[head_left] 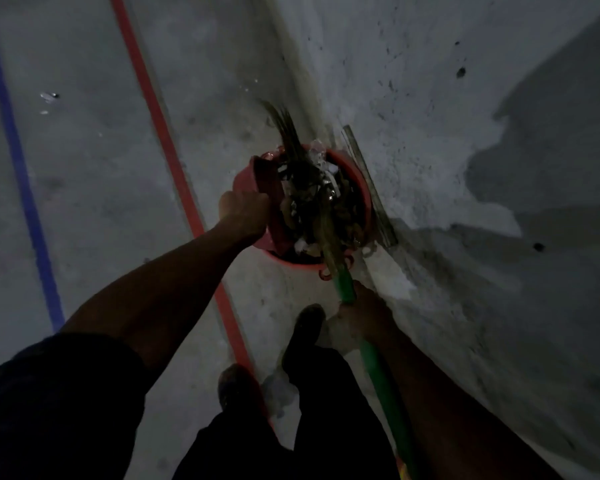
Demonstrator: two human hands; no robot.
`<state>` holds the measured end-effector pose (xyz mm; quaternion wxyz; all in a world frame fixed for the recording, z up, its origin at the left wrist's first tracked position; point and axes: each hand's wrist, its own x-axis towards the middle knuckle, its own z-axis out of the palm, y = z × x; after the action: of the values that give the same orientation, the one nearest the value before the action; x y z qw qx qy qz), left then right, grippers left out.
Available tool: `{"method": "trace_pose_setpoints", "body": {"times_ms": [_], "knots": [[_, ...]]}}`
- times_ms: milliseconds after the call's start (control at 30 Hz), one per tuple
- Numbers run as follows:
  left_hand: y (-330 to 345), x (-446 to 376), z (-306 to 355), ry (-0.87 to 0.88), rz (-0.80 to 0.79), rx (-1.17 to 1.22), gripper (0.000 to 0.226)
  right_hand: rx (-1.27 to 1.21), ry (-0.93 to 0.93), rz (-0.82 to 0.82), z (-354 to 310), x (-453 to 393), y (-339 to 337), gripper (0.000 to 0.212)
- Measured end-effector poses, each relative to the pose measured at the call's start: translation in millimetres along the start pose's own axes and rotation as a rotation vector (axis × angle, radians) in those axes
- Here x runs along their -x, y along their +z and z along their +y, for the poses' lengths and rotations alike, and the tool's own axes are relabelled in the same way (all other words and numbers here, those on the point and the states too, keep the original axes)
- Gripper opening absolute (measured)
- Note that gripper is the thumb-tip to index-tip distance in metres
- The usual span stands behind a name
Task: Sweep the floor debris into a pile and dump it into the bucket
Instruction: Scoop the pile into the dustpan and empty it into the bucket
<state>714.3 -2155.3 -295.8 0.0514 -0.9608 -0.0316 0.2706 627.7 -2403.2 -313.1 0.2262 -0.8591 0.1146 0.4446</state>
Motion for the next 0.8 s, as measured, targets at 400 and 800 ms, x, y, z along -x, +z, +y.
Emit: {"method": "trace_pose_setpoints", "body": {"times_ms": [400, 800], "knots": [[6.5, 121.3, -54.3, -0.021, 0.164, 0.161, 0.032, 0.354, -0.07, 0.338, 15.7, 139.6, 48.8, 0.059], [29.6, 235.3, -96.2, -0.035, 0.182, 0.44, 0.038, -0.456, -0.134, 0.21, -8.2, 197.3, 81.7, 0.05]]}}
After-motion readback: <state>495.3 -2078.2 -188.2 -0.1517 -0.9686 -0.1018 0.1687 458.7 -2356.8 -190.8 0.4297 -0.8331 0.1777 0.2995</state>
